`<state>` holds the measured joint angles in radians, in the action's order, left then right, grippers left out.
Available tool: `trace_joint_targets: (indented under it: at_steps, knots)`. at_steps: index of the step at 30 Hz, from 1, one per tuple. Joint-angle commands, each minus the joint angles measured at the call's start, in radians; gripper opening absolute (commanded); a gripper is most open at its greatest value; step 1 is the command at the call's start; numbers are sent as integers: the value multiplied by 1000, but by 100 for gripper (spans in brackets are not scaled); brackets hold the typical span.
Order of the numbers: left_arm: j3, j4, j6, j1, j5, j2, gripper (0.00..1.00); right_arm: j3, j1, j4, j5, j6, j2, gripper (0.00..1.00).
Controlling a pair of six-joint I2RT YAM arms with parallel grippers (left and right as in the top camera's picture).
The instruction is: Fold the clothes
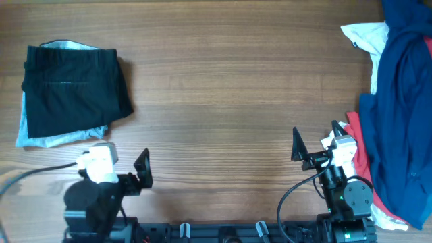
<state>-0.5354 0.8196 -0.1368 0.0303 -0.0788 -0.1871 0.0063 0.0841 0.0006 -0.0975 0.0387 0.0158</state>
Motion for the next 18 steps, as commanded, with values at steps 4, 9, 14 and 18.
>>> trace_joint_targets:
  at_steps: [4,9,14,18]
  knots:
    - [294,-380,-3,-6,-25,169,100,-1,-3,6,-15,-13,-5,100]
    - [414,-681,-1,-6,0,184,100,-1,-3,6,-15,-13,-5,100]
    - [528,-913,31,-6,1,184,100,-1,-3,6,-15,-12,-5,100]
    - [530,-783,29,-5,1,184,100,-1,-3,6,-15,-12,-5,100]
